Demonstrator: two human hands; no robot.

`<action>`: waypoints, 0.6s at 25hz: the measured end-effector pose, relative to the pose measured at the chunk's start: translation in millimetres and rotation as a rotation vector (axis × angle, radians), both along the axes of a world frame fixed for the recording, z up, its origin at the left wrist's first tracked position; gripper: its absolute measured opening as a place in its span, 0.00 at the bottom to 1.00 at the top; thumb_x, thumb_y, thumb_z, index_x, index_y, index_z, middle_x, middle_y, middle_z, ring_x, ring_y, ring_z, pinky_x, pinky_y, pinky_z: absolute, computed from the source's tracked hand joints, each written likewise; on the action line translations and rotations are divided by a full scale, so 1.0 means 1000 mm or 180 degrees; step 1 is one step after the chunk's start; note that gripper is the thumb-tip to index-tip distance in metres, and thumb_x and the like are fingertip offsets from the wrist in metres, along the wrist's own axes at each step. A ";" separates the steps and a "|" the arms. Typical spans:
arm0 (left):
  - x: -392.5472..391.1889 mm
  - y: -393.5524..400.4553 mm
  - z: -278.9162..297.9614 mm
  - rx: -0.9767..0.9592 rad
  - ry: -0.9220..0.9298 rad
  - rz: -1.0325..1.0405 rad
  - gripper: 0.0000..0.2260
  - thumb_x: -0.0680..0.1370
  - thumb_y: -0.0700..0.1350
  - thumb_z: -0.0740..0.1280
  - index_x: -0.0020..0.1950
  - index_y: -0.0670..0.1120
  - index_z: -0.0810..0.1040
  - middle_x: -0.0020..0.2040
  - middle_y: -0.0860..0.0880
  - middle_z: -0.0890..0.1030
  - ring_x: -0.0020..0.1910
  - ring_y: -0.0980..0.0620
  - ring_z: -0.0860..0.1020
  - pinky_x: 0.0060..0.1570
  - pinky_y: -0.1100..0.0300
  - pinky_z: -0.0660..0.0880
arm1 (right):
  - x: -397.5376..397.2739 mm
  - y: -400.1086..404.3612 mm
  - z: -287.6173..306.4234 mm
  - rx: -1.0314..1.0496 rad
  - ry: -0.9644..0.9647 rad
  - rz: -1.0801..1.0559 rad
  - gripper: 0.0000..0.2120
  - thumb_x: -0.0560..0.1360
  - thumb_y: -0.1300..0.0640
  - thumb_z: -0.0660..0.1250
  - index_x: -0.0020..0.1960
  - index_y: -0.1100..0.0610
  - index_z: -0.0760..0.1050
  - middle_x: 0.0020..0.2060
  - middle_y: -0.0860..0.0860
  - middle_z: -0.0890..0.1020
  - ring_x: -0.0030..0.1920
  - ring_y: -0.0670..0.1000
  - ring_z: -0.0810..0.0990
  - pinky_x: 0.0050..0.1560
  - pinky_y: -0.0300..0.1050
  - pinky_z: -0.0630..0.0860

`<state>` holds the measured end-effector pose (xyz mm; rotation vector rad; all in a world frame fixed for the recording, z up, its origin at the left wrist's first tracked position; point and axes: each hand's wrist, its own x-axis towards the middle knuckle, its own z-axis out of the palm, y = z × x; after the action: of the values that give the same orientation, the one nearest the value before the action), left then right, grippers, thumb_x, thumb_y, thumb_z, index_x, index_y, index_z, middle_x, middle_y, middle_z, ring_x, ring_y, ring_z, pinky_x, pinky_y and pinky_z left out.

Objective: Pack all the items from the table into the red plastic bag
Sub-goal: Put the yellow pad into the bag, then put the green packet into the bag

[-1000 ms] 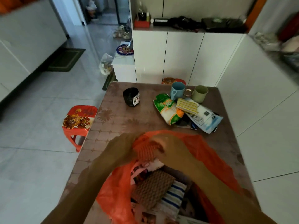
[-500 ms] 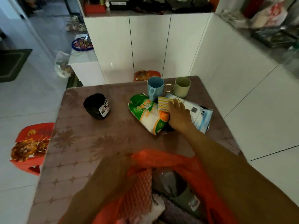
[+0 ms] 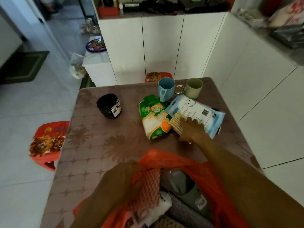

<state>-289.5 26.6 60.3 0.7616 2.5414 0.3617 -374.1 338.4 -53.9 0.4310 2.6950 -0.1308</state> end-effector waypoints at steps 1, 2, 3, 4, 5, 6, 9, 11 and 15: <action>0.007 0.000 0.000 -0.0007 0.0023 0.0039 0.16 0.79 0.53 0.59 0.67 0.61 0.70 0.65 0.59 0.73 0.61 0.57 0.73 0.58 0.60 0.72 | 0.013 -0.003 -0.004 0.0122 -0.0006 0.0105 0.39 0.70 0.46 0.71 0.76 0.54 0.58 0.71 0.59 0.66 0.69 0.63 0.66 0.66 0.62 0.65; 0.010 0.001 0.001 -0.0035 0.0096 0.0083 0.17 0.78 0.53 0.60 0.67 0.61 0.70 0.66 0.58 0.72 0.60 0.56 0.73 0.57 0.59 0.73 | 0.025 -0.002 -0.004 0.0227 0.0060 0.0162 0.34 0.71 0.50 0.70 0.74 0.55 0.63 0.70 0.59 0.67 0.68 0.63 0.67 0.65 0.61 0.66; 0.016 0.001 0.002 -0.0254 0.0271 0.0108 0.18 0.78 0.53 0.61 0.68 0.59 0.69 0.67 0.57 0.71 0.60 0.54 0.73 0.56 0.57 0.73 | 0.036 0.000 0.003 0.0252 0.0180 0.0144 0.27 0.72 0.53 0.68 0.70 0.57 0.68 0.68 0.59 0.70 0.66 0.62 0.70 0.64 0.59 0.69; 0.022 -0.001 0.002 -0.0572 0.0459 0.0059 0.21 0.76 0.53 0.63 0.70 0.57 0.67 0.69 0.54 0.70 0.60 0.52 0.73 0.56 0.55 0.73 | 0.044 0.002 0.015 0.0169 0.0332 0.0060 0.21 0.74 0.55 0.66 0.66 0.59 0.72 0.64 0.60 0.73 0.63 0.62 0.72 0.61 0.57 0.72; 0.028 -0.003 0.003 -0.0893 0.0575 0.0090 0.26 0.75 0.53 0.64 0.72 0.54 0.64 0.70 0.52 0.67 0.61 0.49 0.72 0.56 0.54 0.73 | 0.052 0.003 0.029 0.0014 0.0565 -0.0031 0.17 0.75 0.56 0.64 0.63 0.61 0.74 0.61 0.60 0.74 0.59 0.62 0.74 0.57 0.56 0.74; 0.034 -0.004 0.004 -0.1050 0.0611 0.0201 0.29 0.74 0.51 0.66 0.74 0.52 0.60 0.72 0.51 0.65 0.62 0.48 0.71 0.56 0.52 0.72 | 0.060 0.001 0.046 -0.0168 0.0907 -0.0096 0.15 0.77 0.56 0.63 0.60 0.62 0.75 0.58 0.61 0.76 0.57 0.62 0.76 0.52 0.54 0.75; 0.045 -0.010 0.011 -0.0617 0.0381 0.0660 0.33 0.74 0.44 0.66 0.76 0.51 0.56 0.74 0.49 0.64 0.66 0.46 0.70 0.61 0.51 0.71 | 0.101 -0.031 0.108 -0.1038 0.2367 0.0178 0.14 0.76 0.54 0.63 0.57 0.60 0.78 0.50 0.56 0.77 0.49 0.56 0.76 0.43 0.48 0.72; 0.046 -0.015 0.023 0.0129 0.0108 0.0917 0.28 0.75 0.41 0.67 0.74 0.50 0.64 0.72 0.47 0.70 0.67 0.47 0.71 0.65 0.51 0.70 | 0.146 -0.070 0.145 -0.1448 0.2697 0.1296 0.15 0.73 0.53 0.63 0.56 0.56 0.79 0.47 0.51 0.77 0.46 0.49 0.74 0.40 0.41 0.71; 0.047 -0.023 0.048 0.1024 0.0304 0.1505 0.11 0.75 0.36 0.66 0.54 0.47 0.81 0.54 0.47 0.82 0.51 0.51 0.80 0.53 0.52 0.78 | 0.196 -0.128 0.157 -0.0936 0.1364 0.3109 0.15 0.76 0.50 0.64 0.60 0.53 0.80 0.56 0.51 0.80 0.55 0.53 0.76 0.53 0.50 0.74</action>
<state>-242.2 3.7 108.7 0.2735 2.7740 0.9240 -177.8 210.4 102.8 -1.1000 2.8798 -0.3472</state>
